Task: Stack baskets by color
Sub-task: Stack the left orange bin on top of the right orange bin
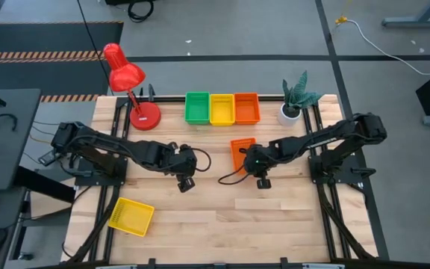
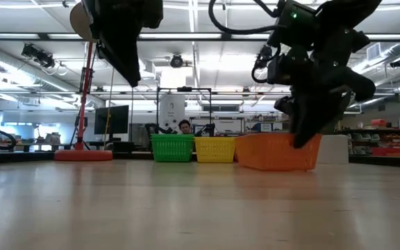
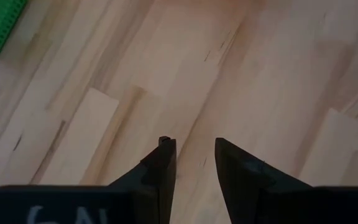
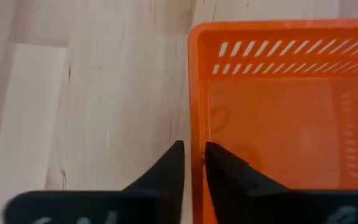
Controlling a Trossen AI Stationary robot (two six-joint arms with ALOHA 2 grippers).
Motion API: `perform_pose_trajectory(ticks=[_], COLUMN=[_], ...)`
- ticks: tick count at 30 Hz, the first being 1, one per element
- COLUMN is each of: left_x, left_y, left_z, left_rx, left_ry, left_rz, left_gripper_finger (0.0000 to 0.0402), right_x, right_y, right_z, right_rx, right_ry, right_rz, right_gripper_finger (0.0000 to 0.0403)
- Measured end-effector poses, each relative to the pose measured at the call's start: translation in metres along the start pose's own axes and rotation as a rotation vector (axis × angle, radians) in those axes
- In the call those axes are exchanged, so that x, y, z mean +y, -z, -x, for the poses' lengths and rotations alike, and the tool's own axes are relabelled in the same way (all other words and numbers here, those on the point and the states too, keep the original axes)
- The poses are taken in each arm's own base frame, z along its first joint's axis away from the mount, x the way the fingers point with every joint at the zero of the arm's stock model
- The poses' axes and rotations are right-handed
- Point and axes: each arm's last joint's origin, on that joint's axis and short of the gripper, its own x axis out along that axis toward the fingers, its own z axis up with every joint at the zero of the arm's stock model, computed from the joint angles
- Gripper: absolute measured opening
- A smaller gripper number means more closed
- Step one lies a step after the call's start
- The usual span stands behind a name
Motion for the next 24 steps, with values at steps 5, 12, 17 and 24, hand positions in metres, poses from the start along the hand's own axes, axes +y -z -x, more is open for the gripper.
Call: perform_pose_trajectory(ticks=[5, 12, 17, 24], left_x=[0.002, 0.004, -0.001, -0.002], left_y=[0.002, 0.017, 0.021, 0.022], left_z=[0.006, 0.025, 0.036, 0.037], left_rx=[0.002, 0.011, -0.111, -0.185], left_ry=[0.0, -0.069, -0.132, -0.186], left_rz=[0.01, 0.077, 0.144, 0.209], left_gripper_finger=[0.0117, 0.0117, 0.0117, 0.0117], right_x=[0.001, -0.016, -0.058, -0.135], right_y=[-0.005, -0.037, -0.041, -0.023], right_z=[0.013, 0.087, 0.127, 0.114], right_rx=[-0.051, -0.214, -0.265, -0.176], right_ry=[0.017, 0.225, 0.407, 0.427], right_rz=[0.013, 0.081, 0.136, 0.139], right_gripper_finger=[0.0013, 0.001, 0.001, 0.001])
